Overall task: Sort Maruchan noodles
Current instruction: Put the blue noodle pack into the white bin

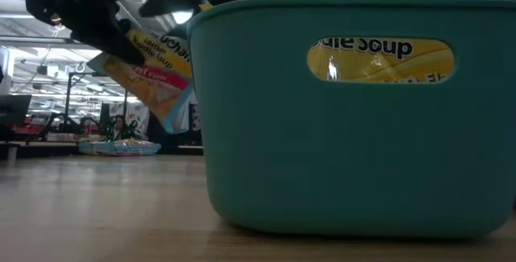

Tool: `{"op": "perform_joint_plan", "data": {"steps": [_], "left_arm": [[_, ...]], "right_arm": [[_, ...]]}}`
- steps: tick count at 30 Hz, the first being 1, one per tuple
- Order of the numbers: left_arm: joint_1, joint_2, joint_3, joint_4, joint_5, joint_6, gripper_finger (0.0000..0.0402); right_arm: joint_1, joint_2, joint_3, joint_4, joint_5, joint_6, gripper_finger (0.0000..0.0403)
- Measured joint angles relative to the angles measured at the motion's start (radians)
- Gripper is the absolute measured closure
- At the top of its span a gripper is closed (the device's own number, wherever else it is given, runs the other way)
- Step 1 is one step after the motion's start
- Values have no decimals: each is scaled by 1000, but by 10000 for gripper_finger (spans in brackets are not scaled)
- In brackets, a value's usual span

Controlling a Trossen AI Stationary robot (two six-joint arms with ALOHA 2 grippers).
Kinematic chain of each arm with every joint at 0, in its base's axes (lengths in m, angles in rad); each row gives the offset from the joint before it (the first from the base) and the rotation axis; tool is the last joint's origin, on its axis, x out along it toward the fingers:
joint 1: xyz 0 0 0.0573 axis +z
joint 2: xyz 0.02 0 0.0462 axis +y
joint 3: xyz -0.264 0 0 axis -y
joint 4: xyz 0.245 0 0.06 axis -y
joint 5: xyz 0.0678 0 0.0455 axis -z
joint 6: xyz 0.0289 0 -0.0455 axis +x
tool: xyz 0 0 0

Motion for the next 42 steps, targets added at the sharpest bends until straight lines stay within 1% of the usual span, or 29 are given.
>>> {"op": "perform_joint_plan", "data": {"steps": [3,5,7,12,16,18,22,26,29,34,36,38,40,42], "left_arm": [[-29,-3,0,13,-48,-4,258],[-41,-8,0,15,-51,-10,258],[-48,-11,0,23,-55,-13,258],[-61,-10,0,56,-55,-12,258],[-81,-20,0,54,-48,-12,258],[-96,-20,0,54,-53,-10,258],[-109,-21,0,72,-62,5,258],[-106,-20,0,81,-89,16,258],[-89,-19,-1,80,-88,14,255],[-73,-30,2,48,-95,-72,224],[-73,-53,39,-50,-83,-146,212],[-72,-75,94,-191,-32,-218,207],[-73,-92,156,-309,39,-276,207],[-84,-117,211,-406,96,-319,208]], "right_arm": [[-7,28,0,-6,-5,37,74],[-7,38,0,0,-2,58,79],[-6,38,0,2,23,60,86],[-7,38,0,-7,71,58,121],[-3,38,0,-27,93,32,146],[-3,34,-1,-20,88,37,152],[-4,34,-1,-4,33,37,154],[-7,37,-1,-8,34,36,161],[-7,46,-1,2,36,5,194],[-15,48,-1,-2,33,-46,290],[-15,51,-2,-8,46,-50,329],[-14,51,-2,1,41,-51,362],[-11,51,12,0,28,-49,381],[0,58,38,4,7,-43,385]]}}
